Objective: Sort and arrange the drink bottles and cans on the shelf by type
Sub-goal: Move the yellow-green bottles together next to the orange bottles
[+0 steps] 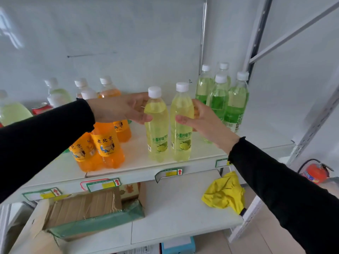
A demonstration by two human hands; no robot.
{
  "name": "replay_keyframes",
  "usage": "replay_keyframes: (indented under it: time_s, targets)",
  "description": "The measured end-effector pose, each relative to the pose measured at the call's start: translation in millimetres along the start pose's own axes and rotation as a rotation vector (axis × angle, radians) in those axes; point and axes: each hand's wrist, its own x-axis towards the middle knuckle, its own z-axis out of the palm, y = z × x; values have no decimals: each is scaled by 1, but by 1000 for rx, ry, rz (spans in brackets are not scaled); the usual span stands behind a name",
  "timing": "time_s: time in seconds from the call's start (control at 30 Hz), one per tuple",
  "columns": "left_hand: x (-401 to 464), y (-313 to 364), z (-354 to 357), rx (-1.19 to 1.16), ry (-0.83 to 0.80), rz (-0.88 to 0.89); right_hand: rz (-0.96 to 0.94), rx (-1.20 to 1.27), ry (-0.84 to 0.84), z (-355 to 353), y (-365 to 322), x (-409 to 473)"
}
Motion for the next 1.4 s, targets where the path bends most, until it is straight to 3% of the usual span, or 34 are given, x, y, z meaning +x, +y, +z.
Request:
replay_keyframes:
  time_s: [0.27, 0.37, 0.47, 0.7, 1.07, 1.4]
  targets:
    - [0, -19, 18, -229, 123, 50, -23, -10, 27, 8, 19, 3]
    - [1, -23, 38, -200, 325, 43, 30, -39, -43, 11, 41, -3]
    - [10, -22, 48, -13, 559, -1, 56, -56, -107, 20, 62, -6]
    - [45, -28, 48, 16, 781, -46, 23, -81, 36, 37, 75, 19]
    - [117, -54, 8, 82, 866, -50, 42, -5, 133, 51, 88, 110]
    - [124, -67, 5, 94, 831, 3, 27, -6, 127, 52, 95, 126]
